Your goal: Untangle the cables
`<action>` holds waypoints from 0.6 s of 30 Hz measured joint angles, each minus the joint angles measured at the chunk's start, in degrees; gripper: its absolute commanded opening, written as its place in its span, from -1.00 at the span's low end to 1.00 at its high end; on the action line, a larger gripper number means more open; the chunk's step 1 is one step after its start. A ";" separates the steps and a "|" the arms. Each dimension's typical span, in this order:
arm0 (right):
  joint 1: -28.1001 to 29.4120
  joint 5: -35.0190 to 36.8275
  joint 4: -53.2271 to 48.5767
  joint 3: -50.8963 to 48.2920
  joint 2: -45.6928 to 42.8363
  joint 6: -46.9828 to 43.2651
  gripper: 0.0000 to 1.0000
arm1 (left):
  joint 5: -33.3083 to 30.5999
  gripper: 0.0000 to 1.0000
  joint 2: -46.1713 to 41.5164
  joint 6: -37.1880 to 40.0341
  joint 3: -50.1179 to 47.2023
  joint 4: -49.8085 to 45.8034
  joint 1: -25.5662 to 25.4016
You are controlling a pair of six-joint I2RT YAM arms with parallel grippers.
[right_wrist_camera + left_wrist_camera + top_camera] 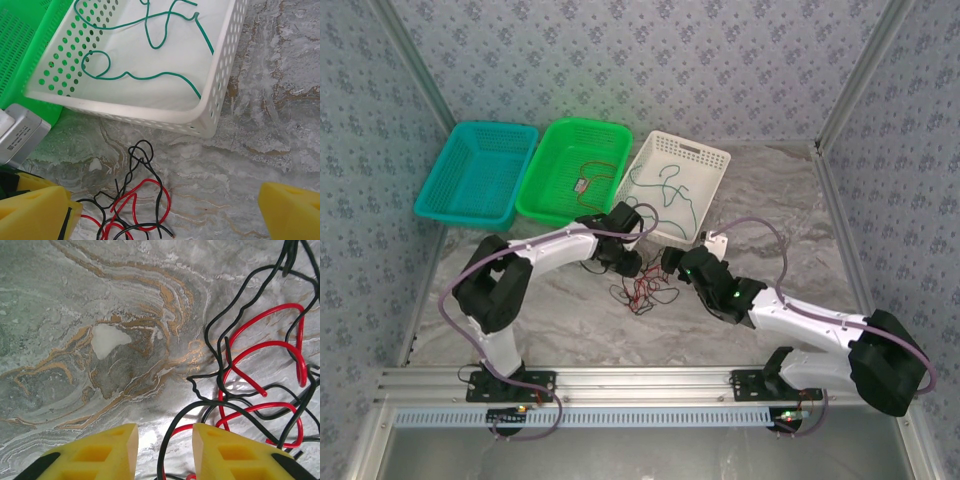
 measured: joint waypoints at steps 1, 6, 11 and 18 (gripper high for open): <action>0.00 0.07 -0.02 0.00 0.00 0.00 0.99 | 0.04 -0.45 0.09 0.26 0.02 -0.20 -0.02; 0.00 0.07 -0.33 0.00 0.00 -0.02 1.00 | 0.46 -0.65 1.05 1.01 0.55 -0.59 -0.02; 0.00 -0.04 -0.33 0.00 0.00 -0.26 1.00 | 1.42 -0.92 1.77 1.25 1.75 -0.92 -0.02; -0.31 -2.62 0.42 -0.28 0.00 -1.79 1.00 | 2.05 -1.00 1.95 0.61 2.78 -0.83 -0.02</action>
